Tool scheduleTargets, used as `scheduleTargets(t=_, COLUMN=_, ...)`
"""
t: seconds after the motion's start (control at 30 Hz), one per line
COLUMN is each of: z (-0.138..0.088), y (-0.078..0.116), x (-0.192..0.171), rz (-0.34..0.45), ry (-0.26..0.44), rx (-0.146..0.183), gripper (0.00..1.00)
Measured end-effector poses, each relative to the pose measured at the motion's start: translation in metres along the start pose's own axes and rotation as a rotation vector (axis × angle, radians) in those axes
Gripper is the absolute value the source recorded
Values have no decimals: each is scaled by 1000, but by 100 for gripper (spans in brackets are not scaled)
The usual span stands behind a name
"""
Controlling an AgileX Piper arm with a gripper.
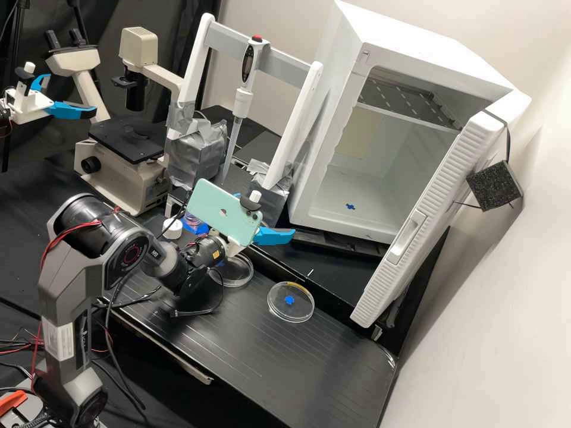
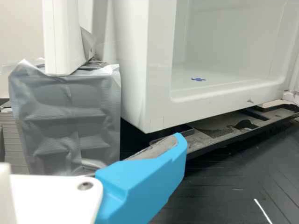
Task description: Close the lid
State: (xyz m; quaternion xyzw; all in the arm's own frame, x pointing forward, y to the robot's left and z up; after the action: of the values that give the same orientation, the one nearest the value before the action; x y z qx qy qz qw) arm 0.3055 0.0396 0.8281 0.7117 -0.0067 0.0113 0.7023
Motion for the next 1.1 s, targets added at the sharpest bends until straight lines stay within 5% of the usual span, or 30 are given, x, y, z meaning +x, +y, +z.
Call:
scheduleTargets(t=0.43, z=8, y=4, x=-9, rz=16, ry=-4, rx=-4, gripper=100)
scheduleTargets(t=0.77, z=39, y=44, x=-71, rz=195, ry=30, rx=76, gripper=100)
scheduleTargets(t=1.1, z=77, y=64, x=-126, rz=268, ry=-111, rx=130, gripper=100)
